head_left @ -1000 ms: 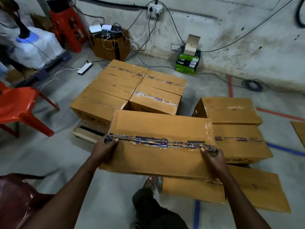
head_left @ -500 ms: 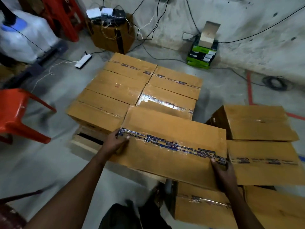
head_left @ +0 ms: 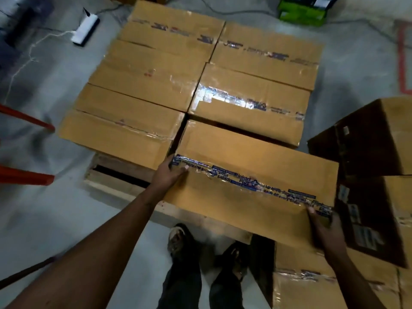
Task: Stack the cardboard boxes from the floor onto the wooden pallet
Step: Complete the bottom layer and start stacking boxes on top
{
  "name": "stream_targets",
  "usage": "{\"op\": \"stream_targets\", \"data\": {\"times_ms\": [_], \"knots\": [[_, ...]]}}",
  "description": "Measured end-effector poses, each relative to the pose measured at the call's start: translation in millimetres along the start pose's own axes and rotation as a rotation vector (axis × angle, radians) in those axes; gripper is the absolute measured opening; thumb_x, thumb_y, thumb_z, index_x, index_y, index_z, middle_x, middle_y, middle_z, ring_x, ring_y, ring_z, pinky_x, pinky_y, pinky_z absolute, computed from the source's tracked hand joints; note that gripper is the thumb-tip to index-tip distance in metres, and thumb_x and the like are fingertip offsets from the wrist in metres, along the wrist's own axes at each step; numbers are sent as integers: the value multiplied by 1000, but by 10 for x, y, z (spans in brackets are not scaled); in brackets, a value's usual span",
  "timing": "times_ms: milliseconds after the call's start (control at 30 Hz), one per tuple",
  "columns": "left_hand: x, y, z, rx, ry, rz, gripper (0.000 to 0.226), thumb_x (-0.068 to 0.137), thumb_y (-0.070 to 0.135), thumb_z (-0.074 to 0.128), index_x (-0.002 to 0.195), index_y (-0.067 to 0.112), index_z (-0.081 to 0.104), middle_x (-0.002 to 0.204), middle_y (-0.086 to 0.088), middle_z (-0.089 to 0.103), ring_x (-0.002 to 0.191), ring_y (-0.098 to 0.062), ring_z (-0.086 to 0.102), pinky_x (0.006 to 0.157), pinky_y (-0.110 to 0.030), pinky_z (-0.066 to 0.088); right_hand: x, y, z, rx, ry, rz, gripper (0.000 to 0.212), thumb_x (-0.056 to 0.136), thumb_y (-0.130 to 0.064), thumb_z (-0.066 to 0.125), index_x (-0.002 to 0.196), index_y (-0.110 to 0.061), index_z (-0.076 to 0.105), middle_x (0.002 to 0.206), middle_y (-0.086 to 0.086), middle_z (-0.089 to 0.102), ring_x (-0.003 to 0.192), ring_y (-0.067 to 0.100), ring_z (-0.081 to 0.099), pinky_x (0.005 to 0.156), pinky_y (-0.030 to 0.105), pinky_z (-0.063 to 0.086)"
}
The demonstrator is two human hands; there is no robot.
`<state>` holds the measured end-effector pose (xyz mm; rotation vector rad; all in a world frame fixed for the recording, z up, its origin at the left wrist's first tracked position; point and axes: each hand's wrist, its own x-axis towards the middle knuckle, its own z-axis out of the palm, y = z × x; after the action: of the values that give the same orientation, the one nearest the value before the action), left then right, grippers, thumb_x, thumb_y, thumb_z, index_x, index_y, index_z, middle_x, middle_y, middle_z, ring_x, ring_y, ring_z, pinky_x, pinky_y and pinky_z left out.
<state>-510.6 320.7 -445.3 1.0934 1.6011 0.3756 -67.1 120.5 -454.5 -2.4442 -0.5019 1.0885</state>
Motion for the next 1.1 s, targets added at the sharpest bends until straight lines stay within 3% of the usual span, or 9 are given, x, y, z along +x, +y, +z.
{"op": "stream_targets", "data": {"times_ms": [133, 233, 333, 533, 667, 867, 933, 1000, 1100], "knots": [[612, -349, -19, 75, 6, 8, 76, 72, 66, 81, 137, 33, 61, 127, 7, 70, 117, -18, 65, 105, -50, 54, 386, -45, 424, -1, -10, -53, 95, 82, -83, 66, 158, -35, 36, 161, 13, 45, 143, 43, 46, 114, 65, 42], [931, -385, 32, 124, 23, 62, 73, 73, 52, 80, 138, 27, 60, 125, 4, 70, 114, -18, 66, 105, -44, 54, 670, -111, 690, 11, 8, -72, 80, 94, -66, 67, 159, -31, 38, 161, 11, 45, 144, 40, 44, 117, 57, 39], [1168, -402, 111, 191, 35, 113, 77, 74, 49, 80, 144, 29, 53, 132, 4, 67, 121, -21, 63, 106, -42, 51, 929, -113, 876, 51, 30, -79, 73, 95, -62, 67, 156, -30, 44, 157, 10, 49, 142, 37, 47, 115, 53, 41], [1502, -560, 287, 307, 96, 38, 75, 84, 29, 86, 150, 21, 51, 137, -5, 66, 123, -31, 62, 106, -45, 52, 1241, 62, 1008, 91, 28, -41, 79, 78, -83, 72, 143, -42, 54, 144, 4, 60, 128, 30, 58, 105, 62, 51], [1641, -708, 259, 368, 104, 14, 83, 82, 45, 84, 153, 19, 48, 140, -8, 64, 126, -33, 61, 104, -44, 52, 1276, -18, 1162, 111, -22, -16, 72, 84, -73, 71, 144, -38, 52, 141, 5, 58, 127, 34, 56, 105, 63, 50], [1624, -720, 289, 291, 212, 156, 80, 83, 67, 76, 145, 21, 52, 119, 4, 70, 105, -17, 64, 90, -30, 50, 1464, 50, 1345, 119, -7, -16, 91, 65, -92, 70, 141, -47, 49, 146, 4, 57, 131, 35, 55, 105, 68, 47], [1643, -740, 298, 289, 211, 179, 87, 79, 71, 76, 147, 22, 50, 128, 5, 68, 114, -15, 64, 96, -30, 51, 1480, 34, 1388, 89, -42, -31, 87, 74, -86, 69, 145, -40, 48, 148, 7, 56, 133, 36, 54, 107, 66, 46], [1663, -795, 339, 326, 228, 191, 96, 79, 73, 74, 151, 15, 47, 144, -4, 61, 133, -22, 56, 110, -37, 47, 1486, -21, 1441, 25, -36, -59, 73, 93, -67, 66, 150, -25, 49, 149, 13, 56, 135, 39, 53, 108, 54, 45], [1570, -799, 478, 415, 303, 203, 92, 90, 46, 76, 160, 4, 33, 160, -17, 43, 148, -33, 40, 123, -42, 33, 1477, -51, 1520, -5, 14, -73, 62, 104, -54, 60, 152, -17, 46, 148, 14, 56, 136, 39, 52, 105, 46, 42]]}}
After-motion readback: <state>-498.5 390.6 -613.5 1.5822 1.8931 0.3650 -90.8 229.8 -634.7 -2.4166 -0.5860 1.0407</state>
